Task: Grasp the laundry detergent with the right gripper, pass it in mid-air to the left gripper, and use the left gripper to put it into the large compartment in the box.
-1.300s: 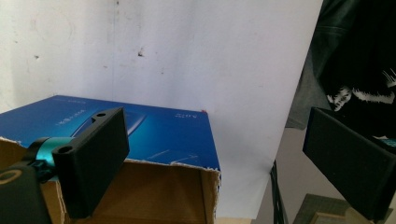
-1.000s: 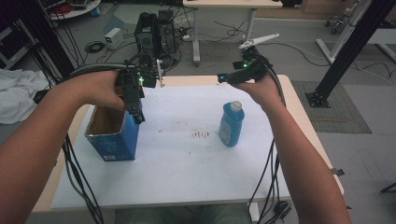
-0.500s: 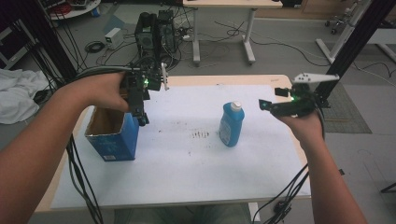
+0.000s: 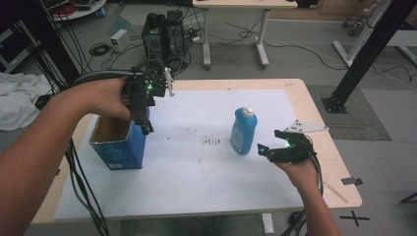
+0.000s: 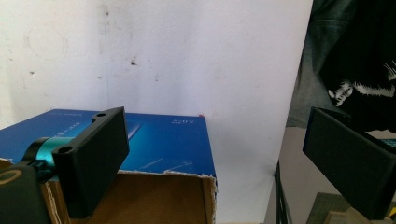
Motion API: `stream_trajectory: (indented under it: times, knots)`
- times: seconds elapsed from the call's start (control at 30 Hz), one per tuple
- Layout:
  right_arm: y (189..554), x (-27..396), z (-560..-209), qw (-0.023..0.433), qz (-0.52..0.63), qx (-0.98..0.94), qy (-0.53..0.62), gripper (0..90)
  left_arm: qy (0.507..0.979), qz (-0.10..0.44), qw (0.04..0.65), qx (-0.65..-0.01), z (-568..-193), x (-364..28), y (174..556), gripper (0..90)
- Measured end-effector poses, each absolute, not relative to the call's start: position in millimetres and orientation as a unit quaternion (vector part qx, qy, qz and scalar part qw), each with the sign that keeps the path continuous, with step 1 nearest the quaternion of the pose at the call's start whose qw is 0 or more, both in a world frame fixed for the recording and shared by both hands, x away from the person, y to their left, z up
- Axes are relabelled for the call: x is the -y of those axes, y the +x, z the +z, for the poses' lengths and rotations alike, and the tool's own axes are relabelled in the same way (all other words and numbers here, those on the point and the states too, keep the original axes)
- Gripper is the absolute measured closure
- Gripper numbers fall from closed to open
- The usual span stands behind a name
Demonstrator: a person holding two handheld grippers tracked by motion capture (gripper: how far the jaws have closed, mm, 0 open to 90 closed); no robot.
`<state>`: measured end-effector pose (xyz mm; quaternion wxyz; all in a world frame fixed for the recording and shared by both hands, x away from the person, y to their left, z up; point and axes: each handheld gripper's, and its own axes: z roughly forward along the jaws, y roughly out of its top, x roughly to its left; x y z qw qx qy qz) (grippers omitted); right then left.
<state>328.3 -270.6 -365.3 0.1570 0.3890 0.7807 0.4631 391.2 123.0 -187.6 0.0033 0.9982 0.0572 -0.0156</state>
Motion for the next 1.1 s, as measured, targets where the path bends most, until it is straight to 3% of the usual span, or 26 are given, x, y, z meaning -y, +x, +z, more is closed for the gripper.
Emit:
stream_trajectory:
  times: [0.3, 0.5, 1.1]
  knots:
    - [339.7, 236.4, -390.4, 0.163, 0.456, -0.780, 0.397, 11.7, 0.998, -0.012, 0.003, -0.060, -187.2, -125.8, 384.0, 7.0]
    - [356.9, 219.7, -411.6, 0.191, 0.458, -0.770, 0.401, 11.7, 0.998, -0.010, 0.009, -0.062, -186.9, -130.2, 379.5, 7.0]
    - [368.8, 208.8, -421.6, 0.218, 0.476, -0.732, 0.436, 11.7, 0.998, -0.017, 0.005, -0.058, -190.4, -130.6, 383.9, 7.0]
